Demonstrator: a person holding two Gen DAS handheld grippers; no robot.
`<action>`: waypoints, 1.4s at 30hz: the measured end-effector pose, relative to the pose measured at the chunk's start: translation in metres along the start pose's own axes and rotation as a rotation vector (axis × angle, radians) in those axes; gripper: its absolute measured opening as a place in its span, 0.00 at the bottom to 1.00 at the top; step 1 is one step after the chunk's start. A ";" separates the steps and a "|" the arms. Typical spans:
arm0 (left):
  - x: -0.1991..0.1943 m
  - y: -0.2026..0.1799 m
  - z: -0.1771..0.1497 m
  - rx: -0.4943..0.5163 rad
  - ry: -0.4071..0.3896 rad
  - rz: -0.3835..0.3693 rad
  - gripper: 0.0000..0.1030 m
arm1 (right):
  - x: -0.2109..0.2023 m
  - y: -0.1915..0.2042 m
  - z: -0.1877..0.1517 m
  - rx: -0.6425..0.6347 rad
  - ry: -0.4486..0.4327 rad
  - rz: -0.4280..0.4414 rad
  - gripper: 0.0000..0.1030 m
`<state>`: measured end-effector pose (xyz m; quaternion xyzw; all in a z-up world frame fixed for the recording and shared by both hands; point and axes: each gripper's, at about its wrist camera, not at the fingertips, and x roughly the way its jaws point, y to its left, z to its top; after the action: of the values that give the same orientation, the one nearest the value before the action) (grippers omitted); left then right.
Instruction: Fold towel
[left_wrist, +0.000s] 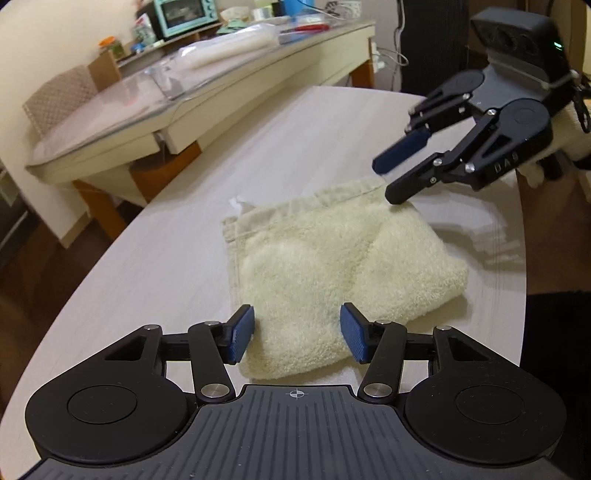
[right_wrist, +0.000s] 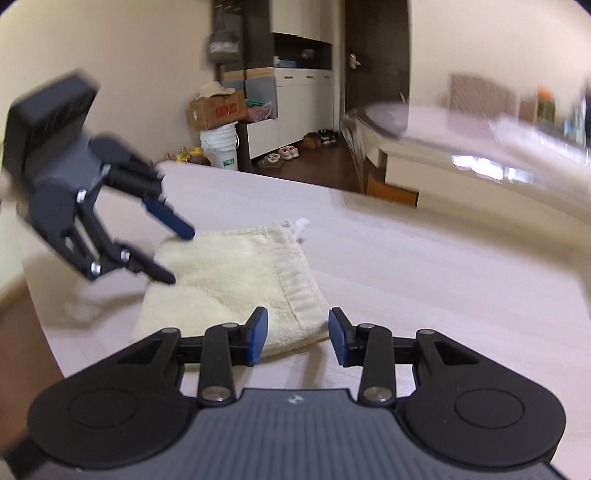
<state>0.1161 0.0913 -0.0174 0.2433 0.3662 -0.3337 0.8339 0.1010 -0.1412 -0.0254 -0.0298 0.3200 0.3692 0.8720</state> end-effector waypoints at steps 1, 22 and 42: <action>-0.001 0.000 0.000 0.003 -0.003 0.000 0.54 | 0.001 -0.005 0.000 0.035 -0.001 0.009 0.39; -0.014 -0.006 -0.002 0.000 -0.062 0.036 0.55 | 0.023 -0.020 0.008 0.034 0.018 -0.064 0.21; 0.056 0.027 0.050 -0.033 -0.059 0.099 0.61 | 0.018 -0.014 0.003 -0.012 0.012 -0.091 0.25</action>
<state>0.1868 0.0554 -0.0258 0.2374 0.3342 -0.2929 0.8638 0.1213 -0.1397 -0.0356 -0.0516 0.3214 0.3309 0.8858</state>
